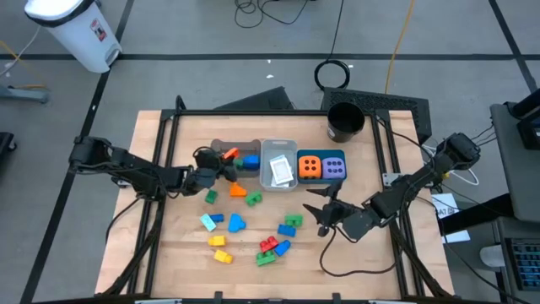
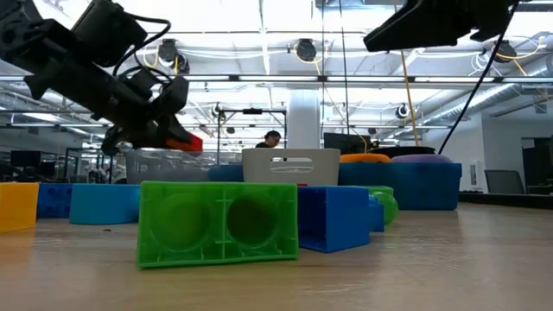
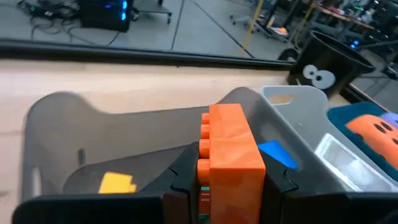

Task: Pick & Place Toys
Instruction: Put the orange game piece into the black bin, then put the green game piece into the black bin

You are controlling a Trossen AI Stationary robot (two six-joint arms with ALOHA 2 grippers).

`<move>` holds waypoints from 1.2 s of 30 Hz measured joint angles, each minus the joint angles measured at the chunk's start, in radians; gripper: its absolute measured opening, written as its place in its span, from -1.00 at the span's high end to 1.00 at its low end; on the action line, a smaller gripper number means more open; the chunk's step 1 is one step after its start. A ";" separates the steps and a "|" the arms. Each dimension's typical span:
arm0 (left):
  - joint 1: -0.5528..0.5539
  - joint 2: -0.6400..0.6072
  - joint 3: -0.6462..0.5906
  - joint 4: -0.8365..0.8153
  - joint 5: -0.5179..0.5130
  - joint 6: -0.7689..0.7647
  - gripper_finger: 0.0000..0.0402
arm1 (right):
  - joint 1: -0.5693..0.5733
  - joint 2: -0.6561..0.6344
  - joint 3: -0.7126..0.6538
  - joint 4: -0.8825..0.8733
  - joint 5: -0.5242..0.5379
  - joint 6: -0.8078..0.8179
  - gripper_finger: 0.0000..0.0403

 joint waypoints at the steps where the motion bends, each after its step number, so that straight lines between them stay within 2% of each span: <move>1: 0.001 0.000 -0.002 -0.002 0.000 -0.010 0.54 | -0.003 0.000 0.000 0.001 -0.007 0.000 -0.11; 5: 0.005 0.000 -0.001 0.004 0.001 -0.025 0.50 | -0.005 0.000 0.000 0.007 -0.053 -0.002 -0.10; 13: 0.010 0.000 0.000 0.002 0.001 -0.029 -0.22 | -0.006 0.000 0.000 0.000 -0.067 -0.002 -0.11; 19: 0.010 0.000 0.000 0.003 0.004 -0.030 -0.53 | -0.012 0.000 0.000 0.009 -0.168 0.038 -0.10; 24: 0.010 0.000 0.000 0.004 0.004 -0.056 -0.64 | -0.040 0.001 0.000 0.010 -0.275 0.114 -0.11; 28: 0.010 0.000 0.000 0.004 0.009 -0.059 -0.65 | -0.070 0.032 0.000 0.025 -0.382 0.166 -0.11; 31: 0.010 0.000 0.000 0.004 0.020 -0.059 -0.66 | -0.090 0.074 0.000 0.044 -0.448 0.182 -0.11; 36: 0.010 0.000 0.000 0.004 0.022 -0.059 -0.66 | -0.118 0.177 0.000 0.039 -0.498 0.200 -0.11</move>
